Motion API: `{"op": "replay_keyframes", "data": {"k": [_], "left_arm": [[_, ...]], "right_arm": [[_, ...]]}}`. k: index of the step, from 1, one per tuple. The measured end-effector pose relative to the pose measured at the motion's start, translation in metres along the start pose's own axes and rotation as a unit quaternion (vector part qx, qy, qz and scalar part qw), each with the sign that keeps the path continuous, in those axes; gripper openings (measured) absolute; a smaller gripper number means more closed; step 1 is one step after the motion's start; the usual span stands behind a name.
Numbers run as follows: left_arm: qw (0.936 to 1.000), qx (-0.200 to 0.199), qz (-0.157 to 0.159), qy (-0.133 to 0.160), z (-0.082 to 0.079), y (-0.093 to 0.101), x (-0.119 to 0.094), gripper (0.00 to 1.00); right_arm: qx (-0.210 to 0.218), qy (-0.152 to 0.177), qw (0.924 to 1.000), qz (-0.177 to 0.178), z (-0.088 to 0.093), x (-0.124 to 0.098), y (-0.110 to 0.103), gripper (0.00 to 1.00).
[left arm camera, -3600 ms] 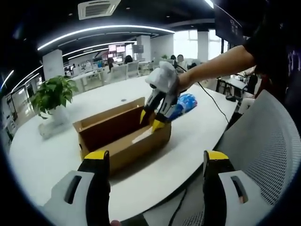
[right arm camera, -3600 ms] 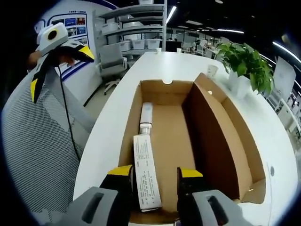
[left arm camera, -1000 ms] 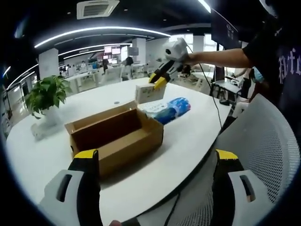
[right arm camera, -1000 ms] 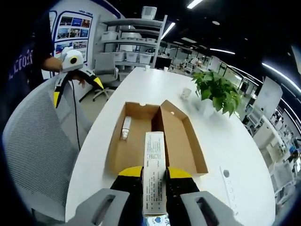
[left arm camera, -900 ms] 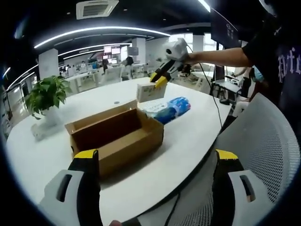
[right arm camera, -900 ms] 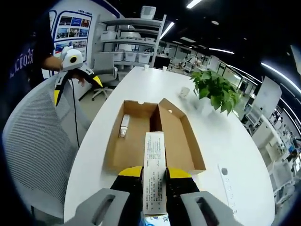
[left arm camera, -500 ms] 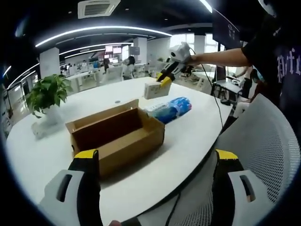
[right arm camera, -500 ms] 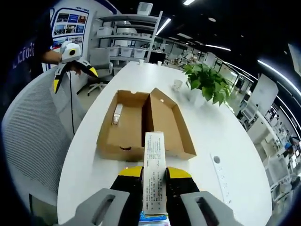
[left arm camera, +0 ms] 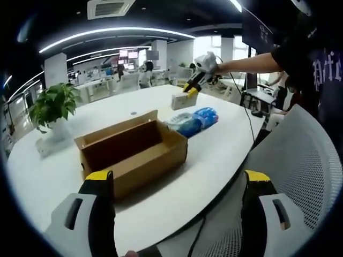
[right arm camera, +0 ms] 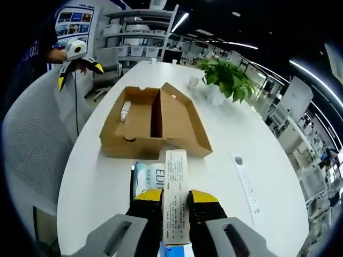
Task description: Operate the shoe box by opening the lid, removing the specified soft item, and placing it in the target area until the item is outside and the box remains undamaged.
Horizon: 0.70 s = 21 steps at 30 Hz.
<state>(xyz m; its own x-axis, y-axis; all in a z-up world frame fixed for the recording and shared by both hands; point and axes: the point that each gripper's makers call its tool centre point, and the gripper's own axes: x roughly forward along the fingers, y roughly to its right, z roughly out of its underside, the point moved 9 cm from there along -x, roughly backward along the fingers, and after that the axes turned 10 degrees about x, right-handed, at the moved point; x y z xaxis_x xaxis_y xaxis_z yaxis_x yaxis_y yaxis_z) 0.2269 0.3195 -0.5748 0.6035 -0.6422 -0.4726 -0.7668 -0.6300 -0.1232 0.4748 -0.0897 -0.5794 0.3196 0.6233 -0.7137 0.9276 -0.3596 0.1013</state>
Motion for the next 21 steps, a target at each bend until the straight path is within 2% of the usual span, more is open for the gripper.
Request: {"op": "replay_keyframes", "data": {"k": [21], "left_arm": [[0.9999,-0.005,-0.008,-0.011,0.002,-0.002,0.000,0.96]], "right_arm": [[0.008,-0.051,0.9984,0.022,0.059,0.007,0.047,0.13]]}}
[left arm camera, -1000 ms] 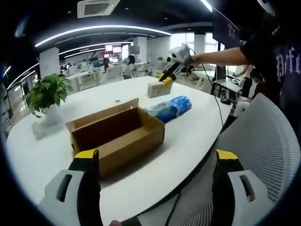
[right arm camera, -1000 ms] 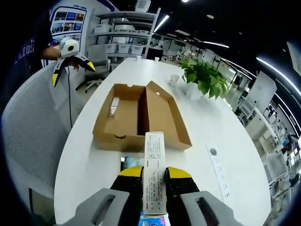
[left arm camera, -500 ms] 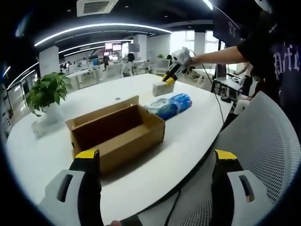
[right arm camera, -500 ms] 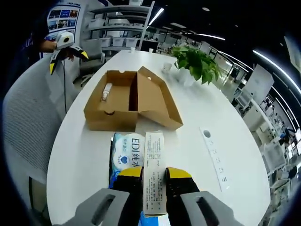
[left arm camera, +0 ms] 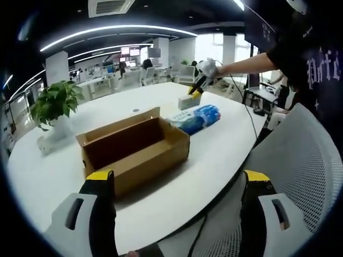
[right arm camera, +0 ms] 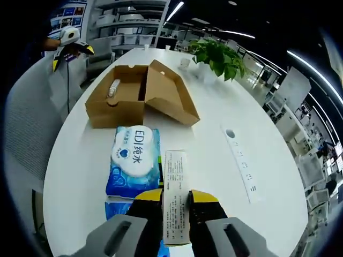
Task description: Operate the shoe box by opening the lid, removing the specified soft item, and placing it in the target area until the item is outside and the box remains undamaged.
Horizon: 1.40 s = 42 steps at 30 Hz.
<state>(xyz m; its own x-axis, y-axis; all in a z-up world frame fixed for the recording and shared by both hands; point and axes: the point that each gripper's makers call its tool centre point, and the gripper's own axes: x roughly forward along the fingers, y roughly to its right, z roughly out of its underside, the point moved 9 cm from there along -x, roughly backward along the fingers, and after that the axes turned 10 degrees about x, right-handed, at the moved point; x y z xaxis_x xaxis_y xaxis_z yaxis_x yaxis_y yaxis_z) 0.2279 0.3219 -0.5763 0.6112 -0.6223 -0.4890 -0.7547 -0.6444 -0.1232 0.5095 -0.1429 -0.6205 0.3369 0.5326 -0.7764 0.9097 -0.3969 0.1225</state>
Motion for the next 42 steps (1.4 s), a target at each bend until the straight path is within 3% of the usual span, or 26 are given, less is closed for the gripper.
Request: {"op": "replay_keyframes", "data": {"k": [14,30,42], "left_arm": [[0.9999,-0.001,-0.005,-0.015,0.003,-0.002,0.000,0.95],[0.9998,0.003,-0.004,-0.017,0.003,-0.002,0.000,0.93],[0.9999,0.001,-0.005,-0.012,0.003,-0.002,-0.001,0.93]], "right_arm": [[0.005,-0.033,0.9994,0.005,0.026,0.016,0.019,0.13],[-0.042,-0.107,0.9934,-0.002,0.049,0.020,0.015,0.14],[-0.064,-0.129,0.9895,-0.004,0.051,0.015,0.015,0.14]]}}
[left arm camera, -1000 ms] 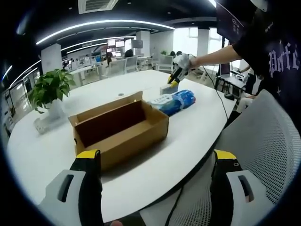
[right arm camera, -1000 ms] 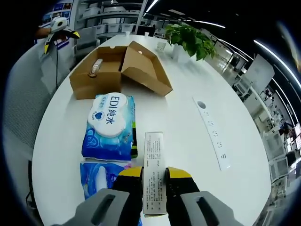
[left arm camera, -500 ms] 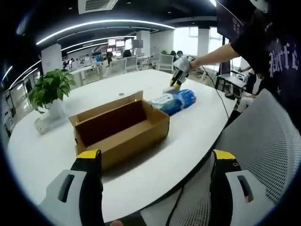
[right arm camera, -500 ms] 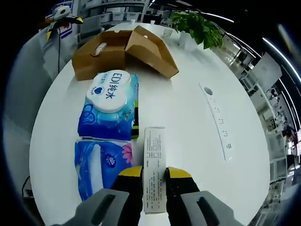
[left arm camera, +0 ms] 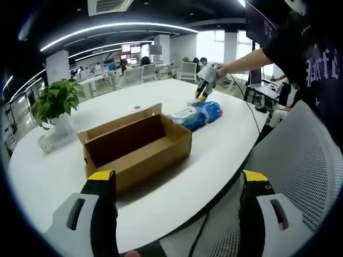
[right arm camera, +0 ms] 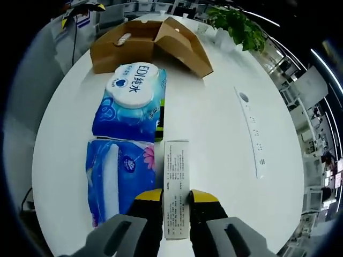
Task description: Operate the shoe box by opening the lid, removing the specified soft item, and placing it in the target area until the item is outside and the box remains undamaged.
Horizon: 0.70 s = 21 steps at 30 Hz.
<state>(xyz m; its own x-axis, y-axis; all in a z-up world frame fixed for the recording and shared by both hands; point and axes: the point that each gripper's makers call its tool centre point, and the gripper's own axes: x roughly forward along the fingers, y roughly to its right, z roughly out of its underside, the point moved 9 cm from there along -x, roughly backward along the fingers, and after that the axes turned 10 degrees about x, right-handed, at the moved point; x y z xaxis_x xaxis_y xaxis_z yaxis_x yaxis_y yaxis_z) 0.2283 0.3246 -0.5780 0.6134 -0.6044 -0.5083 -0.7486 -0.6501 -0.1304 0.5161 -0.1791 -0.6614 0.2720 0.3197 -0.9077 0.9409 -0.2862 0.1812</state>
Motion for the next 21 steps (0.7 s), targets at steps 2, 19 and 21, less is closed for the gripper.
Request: {"op": "replay_keyframes", "data": {"k": [2,19,21], "left_arm": [[1.0000,0.000,0.001,0.000,-0.0002,0.0005,0.0004,0.93],[1.0000,0.001,-0.003,0.000,-0.0006,0.0000,-0.0002,0.92],[1.0000,0.000,-0.005,0.001,-0.0006,-0.0005,-0.0002,0.92]], "right_arm": [[-0.004,-0.003,1.0000,0.000,-0.0009,0.0000,0.0002,0.14],[-0.014,-0.020,0.9997,0.010,-0.0037,0.0022,0.0032,0.15],[-0.012,-0.020,0.9996,0.013,-0.0043,0.0022,0.0035,0.16]]}}
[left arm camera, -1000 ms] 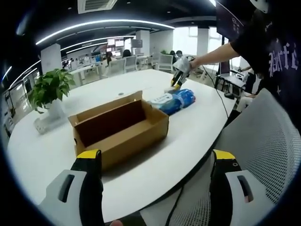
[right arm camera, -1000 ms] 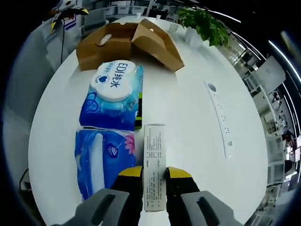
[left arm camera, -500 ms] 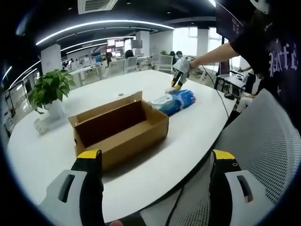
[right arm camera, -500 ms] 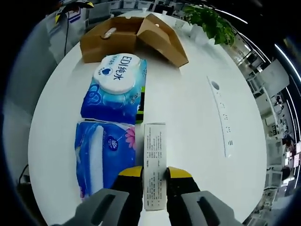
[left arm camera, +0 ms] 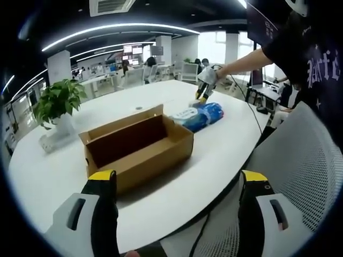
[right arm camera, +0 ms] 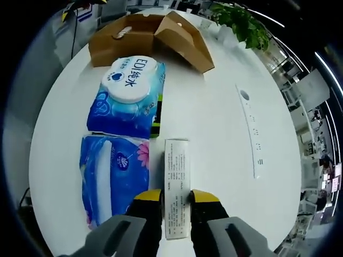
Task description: Operate the shoe box by opening the lid, removing the specified soft item, and placing it in the target area until the item is outside and the box remains undamaged.
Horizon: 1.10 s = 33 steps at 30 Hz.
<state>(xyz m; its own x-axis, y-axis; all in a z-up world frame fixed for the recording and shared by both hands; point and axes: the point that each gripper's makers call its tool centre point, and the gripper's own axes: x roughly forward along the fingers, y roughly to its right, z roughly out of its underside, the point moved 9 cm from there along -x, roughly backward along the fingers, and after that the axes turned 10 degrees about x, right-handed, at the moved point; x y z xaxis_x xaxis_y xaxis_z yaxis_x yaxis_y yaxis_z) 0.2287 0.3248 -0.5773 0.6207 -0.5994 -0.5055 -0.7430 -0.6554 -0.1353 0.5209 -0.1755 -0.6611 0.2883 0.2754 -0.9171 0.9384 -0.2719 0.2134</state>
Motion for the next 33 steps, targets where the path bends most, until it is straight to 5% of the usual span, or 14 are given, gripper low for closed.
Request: {"op": "replay_keyframes", "data": {"k": [12,33], "left_arm": [[1.0000,0.002,-0.001,0.003,0.000,-0.001,0.000,0.92],[0.9995,-0.001,-0.011,0.030,-0.006,-0.004,-0.003,0.90]], "right_arm": [[0.027,0.010,0.9996,0.007,-0.003,-0.002,0.000,0.20],[0.143,0.069,0.9864,0.042,-0.025,-0.043,-0.026,0.50]]}}
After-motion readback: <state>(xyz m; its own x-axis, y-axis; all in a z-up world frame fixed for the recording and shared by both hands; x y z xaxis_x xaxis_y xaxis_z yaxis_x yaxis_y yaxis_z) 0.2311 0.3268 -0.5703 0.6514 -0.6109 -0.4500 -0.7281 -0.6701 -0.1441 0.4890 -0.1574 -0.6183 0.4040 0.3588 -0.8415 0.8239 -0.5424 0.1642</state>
